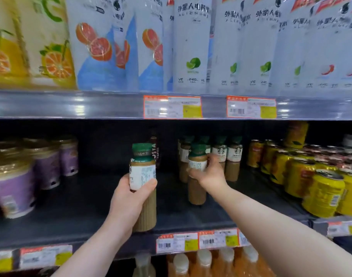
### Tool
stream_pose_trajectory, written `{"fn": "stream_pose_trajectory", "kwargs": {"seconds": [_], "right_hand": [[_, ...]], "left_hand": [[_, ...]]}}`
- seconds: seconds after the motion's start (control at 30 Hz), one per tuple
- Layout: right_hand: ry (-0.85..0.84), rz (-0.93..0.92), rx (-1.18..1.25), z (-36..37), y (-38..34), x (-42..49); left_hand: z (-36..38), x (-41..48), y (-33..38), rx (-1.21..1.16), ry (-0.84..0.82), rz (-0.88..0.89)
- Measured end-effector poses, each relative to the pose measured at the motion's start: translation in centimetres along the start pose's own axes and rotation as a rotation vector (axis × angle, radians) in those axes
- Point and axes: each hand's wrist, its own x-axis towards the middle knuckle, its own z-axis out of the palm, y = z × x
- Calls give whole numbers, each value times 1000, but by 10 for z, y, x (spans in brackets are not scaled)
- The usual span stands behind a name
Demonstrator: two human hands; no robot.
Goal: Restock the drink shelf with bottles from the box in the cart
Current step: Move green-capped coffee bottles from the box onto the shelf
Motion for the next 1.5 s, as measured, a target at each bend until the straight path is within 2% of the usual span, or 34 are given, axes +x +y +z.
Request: {"fn": "stream_pose_trajectory", "kwargs": {"seconds": [0.13, 0.23, 0.33, 0.47, 0.57, 0.67, 0.8, 0.93, 1.07, 1.23, 1.5], "right_hand": [[-84, 0, 14, 7, 10, 16], [-279, 31, -16, 2, 28, 19], [-458, 47, -164, -4, 47, 21], [-416, 15, -171, 3, 54, 31], [-448, 24, -140, 11, 57, 36], [-478, 9, -209, 12, 61, 41], [-438, 2, -264, 15, 59, 46], [-447, 14, -291, 15, 59, 49], [-455, 40, -303, -1, 62, 52], [-412, -56, -274, -39, 58, 51], [-695, -66, -260, -93, 55, 24]], "left_hand": [[6, -5, 1, -6, 110, -11], [13, -8, 2, -5, 175, -26], [23, -11, 1, -11, 208, -28], [36, -16, 0, 18, 219, -38], [39, -18, 2, 36, 215, -36], [41, -19, 3, 47, 228, -30], [46, -20, 2, 49, 230, -30], [53, -20, 1, 53, 195, -23], [70, -16, -1, 42, 81, 1], [113, -4, -5, 12, -65, 23], [181, 11, -21, 15, -159, -4]]}}
